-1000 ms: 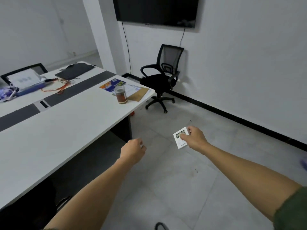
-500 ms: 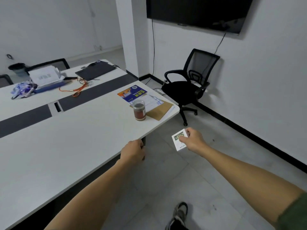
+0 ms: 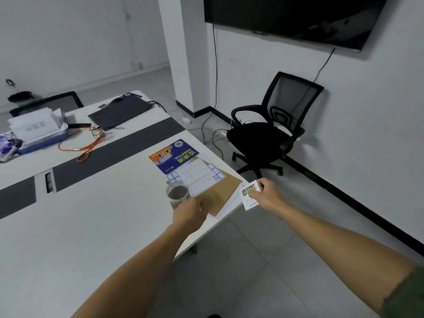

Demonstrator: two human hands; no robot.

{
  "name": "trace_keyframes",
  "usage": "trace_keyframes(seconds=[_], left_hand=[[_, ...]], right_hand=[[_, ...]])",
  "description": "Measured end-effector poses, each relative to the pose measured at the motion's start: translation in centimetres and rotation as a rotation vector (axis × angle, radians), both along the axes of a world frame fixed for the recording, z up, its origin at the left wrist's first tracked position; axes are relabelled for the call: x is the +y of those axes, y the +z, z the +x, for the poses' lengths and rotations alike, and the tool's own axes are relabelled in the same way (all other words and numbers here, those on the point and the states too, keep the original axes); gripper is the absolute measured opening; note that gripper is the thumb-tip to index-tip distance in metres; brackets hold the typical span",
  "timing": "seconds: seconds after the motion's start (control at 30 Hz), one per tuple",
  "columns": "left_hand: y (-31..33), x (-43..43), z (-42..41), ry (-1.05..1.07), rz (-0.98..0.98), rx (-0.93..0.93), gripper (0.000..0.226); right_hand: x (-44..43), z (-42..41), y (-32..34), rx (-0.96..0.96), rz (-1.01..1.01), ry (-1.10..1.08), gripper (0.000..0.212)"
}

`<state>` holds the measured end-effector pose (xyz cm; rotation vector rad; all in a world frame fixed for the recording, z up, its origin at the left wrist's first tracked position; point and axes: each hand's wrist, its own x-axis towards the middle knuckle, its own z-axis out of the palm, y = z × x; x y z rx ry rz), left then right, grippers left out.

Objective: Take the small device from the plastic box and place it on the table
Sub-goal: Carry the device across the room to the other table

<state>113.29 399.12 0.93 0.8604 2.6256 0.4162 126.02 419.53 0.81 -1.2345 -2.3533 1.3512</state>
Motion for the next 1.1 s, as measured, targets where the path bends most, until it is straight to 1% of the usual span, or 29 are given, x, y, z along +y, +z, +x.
trace_keyframes(seconds=[0.2,0.37,0.43,0.47,0.5,0.63,0.73,0.83,0.97,1.1], left_hand=[[-1.0,10.8,-7.5,-0.036,0.014,-0.008,0.030],[-0.9,19.3,-13.1,-0.084,0.041,-0.021,0.030],[-0.4,22.1,-14.3,-0.092,0.040,-0.035,0.029],[-0.5,24.8,-15.7,-0.088,0.034,-0.032,0.028],[-0.3,25.4,-15.9,-0.092,0.032,-0.036,0.027],[-0.6,30.1,-17.7,-0.084,0.032,-0.054,0.026],[-1.2,33.6,-19.3,-0.042,0.018,-0.054,0.029],[-2.1,38.4,-20.4,0.060,0.031,-0.104,0.028],[-2.1,44.6,-21.4,0.271,0.149,-0.229,0.022],[-1.2,47.7,-22.7,0.423,0.258,-0.246,0.020]], right_hand=[[9.4,-6.5,-1.1,0.008,0.019,-0.025,0.026],[17.1,-11.1,-0.6,-0.005,0.014,-0.063,0.028],[19.9,-12.6,-0.3,-0.009,0.024,-0.064,0.028],[22.6,-14.0,-0.4,-0.016,0.022,-0.070,0.027],[23.3,-14.4,-0.3,-0.007,0.019,-0.065,0.026],[28.2,-16.9,-0.9,0.018,-0.046,-0.027,0.031],[32.2,-19.1,-2.0,-0.010,-0.059,0.047,0.031],[37.4,-21.6,-3.0,-0.020,-0.115,0.115,0.023],[44.1,-25.0,-2.6,-0.027,-0.210,0.192,0.018],[48.4,-29.3,-1.5,-0.025,-0.281,0.286,0.019]])
